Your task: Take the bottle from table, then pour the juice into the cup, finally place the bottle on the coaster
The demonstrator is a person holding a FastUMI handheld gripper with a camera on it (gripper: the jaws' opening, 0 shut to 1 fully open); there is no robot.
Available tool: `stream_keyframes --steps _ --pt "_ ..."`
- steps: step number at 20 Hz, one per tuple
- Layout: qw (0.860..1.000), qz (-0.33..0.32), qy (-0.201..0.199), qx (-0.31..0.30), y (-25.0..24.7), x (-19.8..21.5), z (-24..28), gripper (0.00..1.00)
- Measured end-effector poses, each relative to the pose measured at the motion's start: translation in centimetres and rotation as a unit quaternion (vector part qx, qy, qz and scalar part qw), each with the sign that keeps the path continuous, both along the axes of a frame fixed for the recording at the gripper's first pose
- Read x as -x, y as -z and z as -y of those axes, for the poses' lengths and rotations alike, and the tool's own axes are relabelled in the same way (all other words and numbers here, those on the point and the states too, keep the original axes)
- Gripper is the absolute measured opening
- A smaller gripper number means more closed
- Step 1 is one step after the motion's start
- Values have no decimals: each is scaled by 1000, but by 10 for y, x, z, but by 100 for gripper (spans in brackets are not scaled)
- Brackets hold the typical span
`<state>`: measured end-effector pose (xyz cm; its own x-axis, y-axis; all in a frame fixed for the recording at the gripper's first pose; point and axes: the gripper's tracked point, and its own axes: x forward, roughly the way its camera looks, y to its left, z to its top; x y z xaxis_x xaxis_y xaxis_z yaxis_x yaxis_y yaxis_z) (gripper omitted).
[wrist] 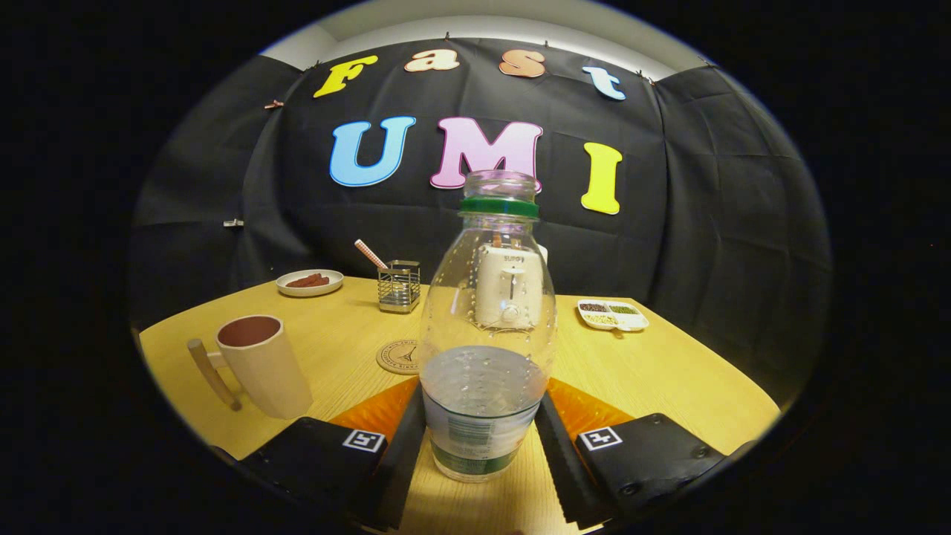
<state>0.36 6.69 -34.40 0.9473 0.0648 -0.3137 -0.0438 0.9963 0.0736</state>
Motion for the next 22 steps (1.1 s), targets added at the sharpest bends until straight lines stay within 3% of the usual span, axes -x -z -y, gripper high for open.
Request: stream_keyframes --steps 5,10,17,22 --pt "998 9 14 54 -42 -11 13 75" --pt "986 28 -12 163 -90 -25 11 72" --pt "945 39 -63 319 -121 -24 -17 72" --pt "893 36 -106 437 -118 -25 -31 72"
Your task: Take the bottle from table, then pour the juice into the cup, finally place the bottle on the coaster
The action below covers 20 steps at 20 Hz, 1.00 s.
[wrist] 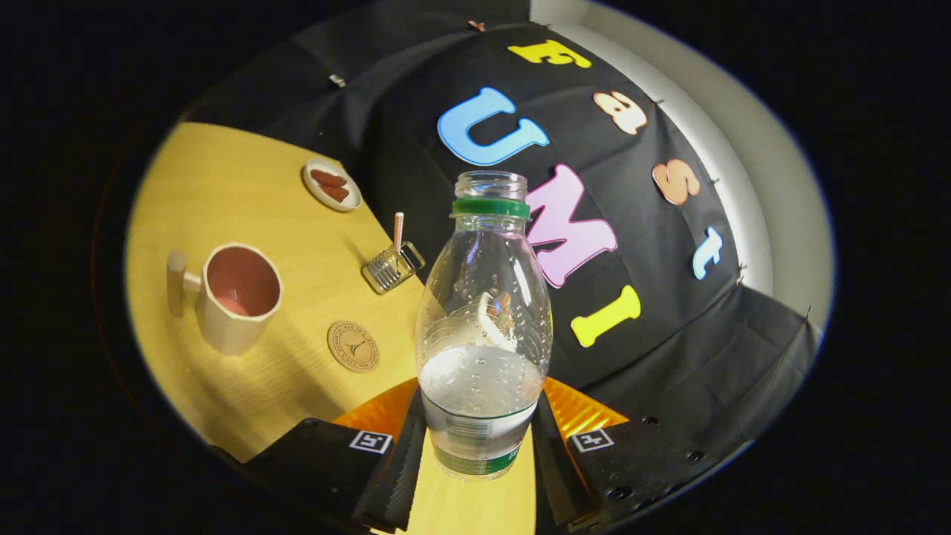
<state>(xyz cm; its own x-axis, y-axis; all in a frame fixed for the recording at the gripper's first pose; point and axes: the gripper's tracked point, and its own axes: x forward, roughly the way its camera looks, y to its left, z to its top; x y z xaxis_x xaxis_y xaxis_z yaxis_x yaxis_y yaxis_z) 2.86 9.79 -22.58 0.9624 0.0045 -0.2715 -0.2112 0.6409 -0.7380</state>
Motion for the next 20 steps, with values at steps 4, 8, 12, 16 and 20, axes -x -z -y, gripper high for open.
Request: stream_keyframes --steps 4,8,12,16,20 --pt "997 -15 -32 74 12 0 -9 72" --pt "990 -23 -51 127 21 -2 -14 72" --pt "981 -40 -59 178 35 -1 -15 72" --pt "973 -46 -70 215 42 0 -17 72" --pt "963 -44 -87 251 45 -5 -21 72"
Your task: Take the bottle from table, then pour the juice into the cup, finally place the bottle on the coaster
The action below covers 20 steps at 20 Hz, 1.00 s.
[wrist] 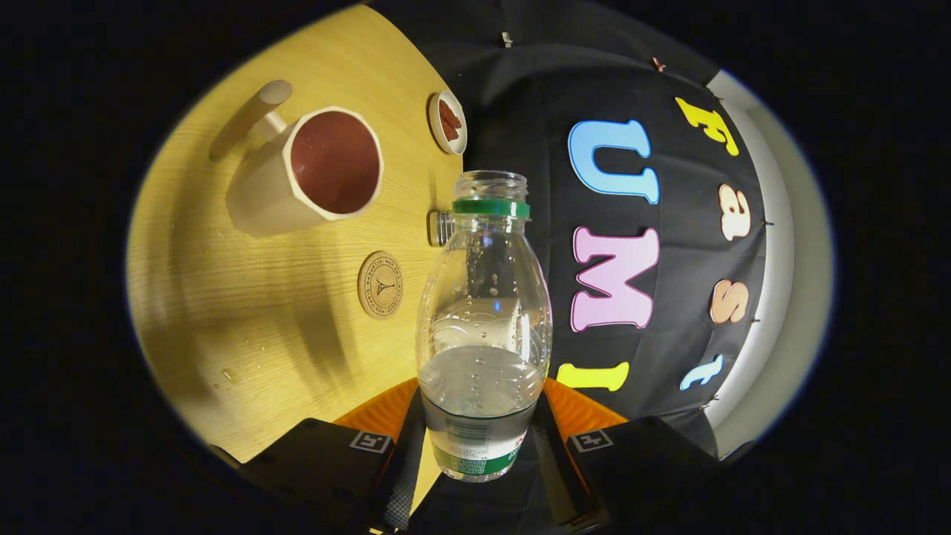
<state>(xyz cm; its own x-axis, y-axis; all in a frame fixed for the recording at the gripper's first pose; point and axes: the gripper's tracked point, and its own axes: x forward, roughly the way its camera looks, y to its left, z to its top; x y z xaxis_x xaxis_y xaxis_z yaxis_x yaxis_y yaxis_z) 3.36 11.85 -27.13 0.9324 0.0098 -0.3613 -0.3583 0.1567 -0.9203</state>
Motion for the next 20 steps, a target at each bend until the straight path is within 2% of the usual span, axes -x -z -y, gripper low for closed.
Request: stream_keyframes --steps 11,20 --pt "996 11 -38 78 0 -8 -4 72" --pt "991 23 -65 112 -4 -8 -14 72"
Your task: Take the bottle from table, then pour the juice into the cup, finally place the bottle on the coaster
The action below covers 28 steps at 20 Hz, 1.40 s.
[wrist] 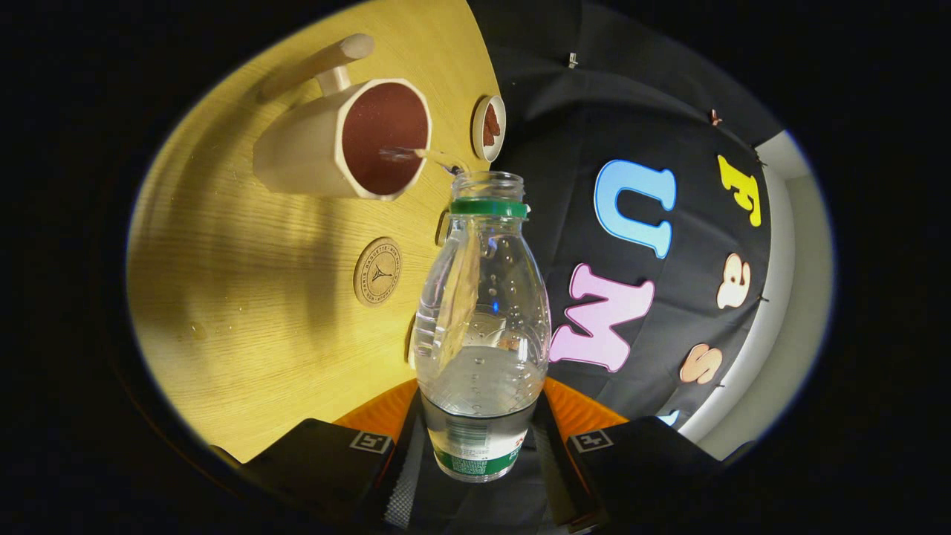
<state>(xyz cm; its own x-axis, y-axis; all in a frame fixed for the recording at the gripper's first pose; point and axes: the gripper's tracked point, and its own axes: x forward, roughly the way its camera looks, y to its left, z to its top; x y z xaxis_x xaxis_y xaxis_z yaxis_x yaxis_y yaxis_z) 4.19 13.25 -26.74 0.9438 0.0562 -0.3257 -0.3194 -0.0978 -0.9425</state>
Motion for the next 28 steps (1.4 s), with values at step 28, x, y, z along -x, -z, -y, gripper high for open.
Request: stream_keyframes --steps 28 --pt "994 31 -50 93 -11 -7 -10 72"
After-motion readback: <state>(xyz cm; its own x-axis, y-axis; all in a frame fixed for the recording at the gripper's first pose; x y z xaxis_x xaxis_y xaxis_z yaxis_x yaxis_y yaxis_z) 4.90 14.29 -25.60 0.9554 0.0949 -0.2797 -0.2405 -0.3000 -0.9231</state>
